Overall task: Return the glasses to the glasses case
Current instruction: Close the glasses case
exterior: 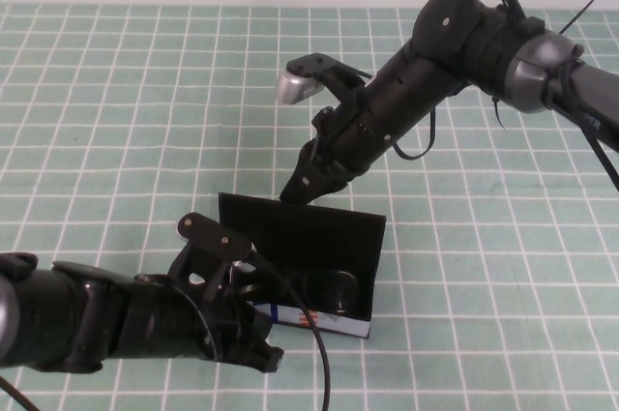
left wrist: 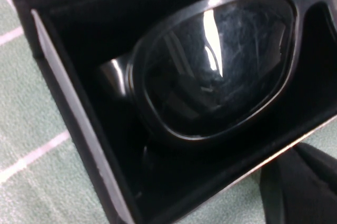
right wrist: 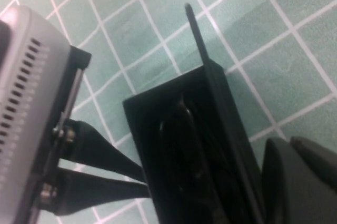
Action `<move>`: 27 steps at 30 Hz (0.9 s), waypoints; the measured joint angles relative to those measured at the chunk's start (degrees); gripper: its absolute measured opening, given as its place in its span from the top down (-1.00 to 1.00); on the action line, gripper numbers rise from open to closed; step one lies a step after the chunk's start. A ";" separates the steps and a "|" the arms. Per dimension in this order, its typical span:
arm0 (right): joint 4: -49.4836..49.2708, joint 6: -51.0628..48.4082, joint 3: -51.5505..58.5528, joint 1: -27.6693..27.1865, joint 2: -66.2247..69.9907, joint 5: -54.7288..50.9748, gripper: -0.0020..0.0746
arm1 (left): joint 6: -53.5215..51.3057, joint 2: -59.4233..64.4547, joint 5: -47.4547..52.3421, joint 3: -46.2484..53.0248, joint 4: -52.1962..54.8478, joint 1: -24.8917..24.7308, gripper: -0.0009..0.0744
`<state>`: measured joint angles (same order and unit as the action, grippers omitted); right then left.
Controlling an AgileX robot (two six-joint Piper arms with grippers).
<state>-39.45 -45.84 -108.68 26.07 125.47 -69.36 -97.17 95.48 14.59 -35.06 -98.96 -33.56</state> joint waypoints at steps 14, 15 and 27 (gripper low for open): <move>2.45 4.21 8.47 5.19 -2.91 0.00 0.98 | 0.13 0.00 -0.24 0.00 -0.13 -0.10 0.98; 2.54 4.23 9.41 5.19 -3.07 0.00 0.98 | 0.13 0.00 -0.24 0.00 -0.13 -0.10 0.98; 4.39 4.23 13.02 5.25 -3.05 0.11 0.98 | 0.13 -0.11 -0.02 0.00 -0.22 -0.10 0.98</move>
<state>-35.07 -41.61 -95.66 31.32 122.41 -69.25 -97.04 95.37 14.57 -35.06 -99.18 -33.65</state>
